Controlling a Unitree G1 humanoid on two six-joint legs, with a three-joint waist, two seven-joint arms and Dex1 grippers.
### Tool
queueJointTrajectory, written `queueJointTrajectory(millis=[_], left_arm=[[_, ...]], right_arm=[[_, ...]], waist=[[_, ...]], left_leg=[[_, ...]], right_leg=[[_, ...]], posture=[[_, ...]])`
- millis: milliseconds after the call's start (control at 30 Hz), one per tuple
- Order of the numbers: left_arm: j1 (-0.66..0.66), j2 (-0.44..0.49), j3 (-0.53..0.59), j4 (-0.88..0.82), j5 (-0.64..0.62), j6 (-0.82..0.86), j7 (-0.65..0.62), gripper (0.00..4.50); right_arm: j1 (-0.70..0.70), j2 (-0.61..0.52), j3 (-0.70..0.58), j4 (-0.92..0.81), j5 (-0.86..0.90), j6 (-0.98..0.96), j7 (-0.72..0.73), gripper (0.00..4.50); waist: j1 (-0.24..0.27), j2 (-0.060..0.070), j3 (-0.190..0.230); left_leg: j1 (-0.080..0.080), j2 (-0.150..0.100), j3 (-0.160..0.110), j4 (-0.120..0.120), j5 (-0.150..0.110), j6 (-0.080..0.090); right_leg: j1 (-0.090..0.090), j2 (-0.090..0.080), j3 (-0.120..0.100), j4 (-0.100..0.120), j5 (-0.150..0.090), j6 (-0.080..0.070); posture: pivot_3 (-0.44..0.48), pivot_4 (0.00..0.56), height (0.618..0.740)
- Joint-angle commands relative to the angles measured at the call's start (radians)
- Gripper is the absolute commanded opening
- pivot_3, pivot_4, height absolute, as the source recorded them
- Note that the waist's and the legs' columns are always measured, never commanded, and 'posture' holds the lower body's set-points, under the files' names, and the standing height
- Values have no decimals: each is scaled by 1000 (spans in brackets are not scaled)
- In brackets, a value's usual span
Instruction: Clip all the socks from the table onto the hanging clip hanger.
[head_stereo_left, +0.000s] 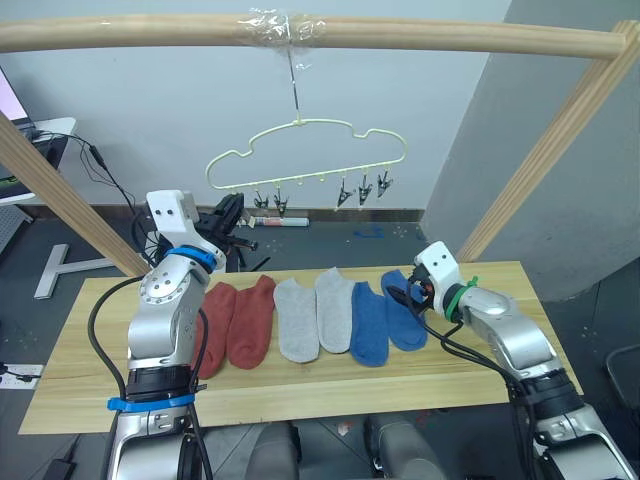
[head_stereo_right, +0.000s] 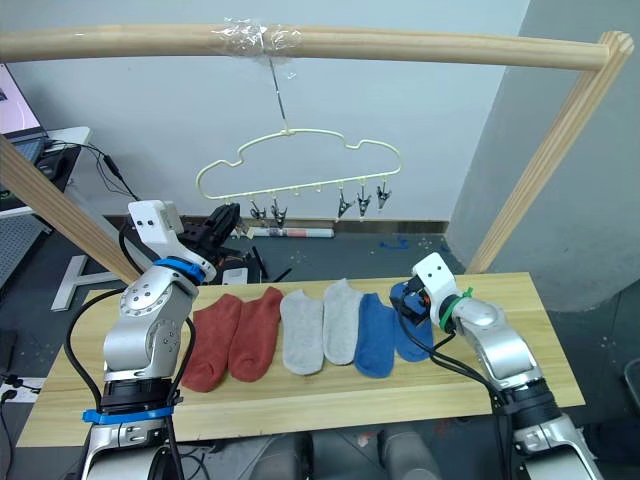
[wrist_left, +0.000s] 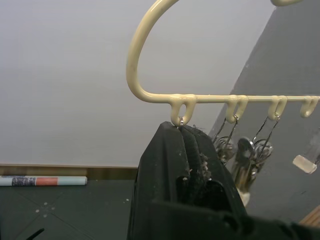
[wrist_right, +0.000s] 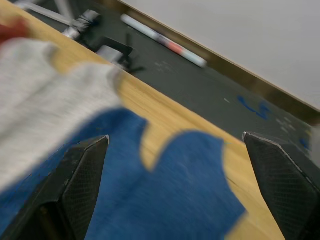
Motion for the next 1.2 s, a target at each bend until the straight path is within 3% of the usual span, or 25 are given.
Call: queueJointTrajectory(millis=[33,267,400,500,867,1067,1200], left_arm=[[-4,8,1,-35,-3,1,2,14],[-3,10,0,-46,-3,8,-2,14],[6,7,-1,-60,-1,14,1,14],[11,6,0,-68,0,18,3,0],[12,19,14,-64,1,19,9,0],[11,35,21,-67,-70,101,-47,0],[-7,37,92,-75,-256,296,-71,0]], right_arm=[[-65,41,-13,154,-27,-58,-18,4500],[-181,89,-46,462,-51,-131,-33,4500],[-196,101,-37,532,-63,-149,-19,4500],[-185,115,-46,543,-53,-110,-9,3928],[-149,78,-19,559,-113,-189,34,38],[-115,3,-23,397,-114,-292,126,38],[-84,-53,25,61,-19,-100,341,38]], waist=[[-1,0,0],[0,0,0],[1,0,0],[0,0,0],[8,0,0],[12,1,0],[5,2,2]], left_leg=[[0,0,0,0,0,0],[-1,-1,1,0,0,0],[-1,-1,1,0,0,0],[-1,-1,1,0,0,0],[0,-1,1,0,0,0],[-1,-1,1,0,0,0],[0,0,1,0,0,0]], right_leg=[[0,0,0,0,0,0],[0,-1,1,-1,3,-4],[0,-1,0,-1,3,-4],[0,-1,0,-1,3,-4],[1,-1,0,-1,3,-3],[1,-1,0,-1,3,-3],[0,0,0,0,3,-3]], posture=[[-120,208,740],[-108,203,740],[-104,203,740],[-99,204,740],[-84,207,740],[-70,210,740],[-69,210,740]])
